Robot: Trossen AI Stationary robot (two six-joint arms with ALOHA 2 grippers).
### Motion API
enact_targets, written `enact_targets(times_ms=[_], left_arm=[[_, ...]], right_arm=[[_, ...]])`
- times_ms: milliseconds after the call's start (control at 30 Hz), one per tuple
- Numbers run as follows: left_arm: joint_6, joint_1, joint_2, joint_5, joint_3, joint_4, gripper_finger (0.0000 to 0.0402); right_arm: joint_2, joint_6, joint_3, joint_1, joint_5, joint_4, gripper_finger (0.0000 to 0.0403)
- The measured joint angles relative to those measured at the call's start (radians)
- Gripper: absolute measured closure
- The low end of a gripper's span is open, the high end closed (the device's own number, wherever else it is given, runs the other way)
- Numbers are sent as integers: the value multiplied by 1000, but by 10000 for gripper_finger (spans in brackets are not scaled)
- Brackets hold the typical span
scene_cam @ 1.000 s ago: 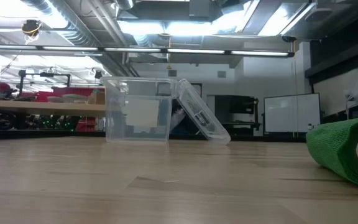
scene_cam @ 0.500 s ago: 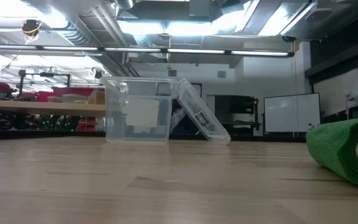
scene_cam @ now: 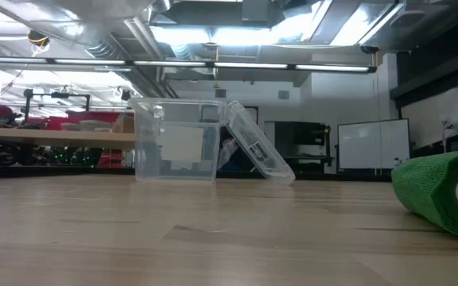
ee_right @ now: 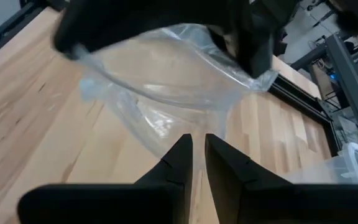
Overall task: Roll bandage
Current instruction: Prepare the transparent zip bag, then put the green bandage into the transparent zip bag
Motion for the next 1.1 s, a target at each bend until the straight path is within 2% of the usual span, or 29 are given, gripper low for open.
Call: enact_targets(times_ms=[167, 367, 467, 667, 867, 967, 1100], left_arm=[[3, 12, 0, -6, 0, -62, 401], [25, 12, 0, 6, 0, -86, 401], [25, 12, 0, 10, 0, -89, 401], [27, 12, 0, 9, 0, -92, 401], [61, 14, 0, 5, 0, -95, 401], [71, 18, 0, 5, 0, -97, 401], [90, 19, 0, 5, 0, -97, 401]], right_arm=[[-7, 0, 0, 4, -4, -43, 354], [-55, 63, 0, 24, -6, -260, 354], [-69, 124, 0, 31, -65, -381, 354], [-65, 244, -1, 28, -265, -544, 354], [-61, 326, -1, 28, -299, -645, 354], [-61, 329, -1, 28, -299, -663, 341], [-56, 325, -1, 21, -270, -666, 297]])
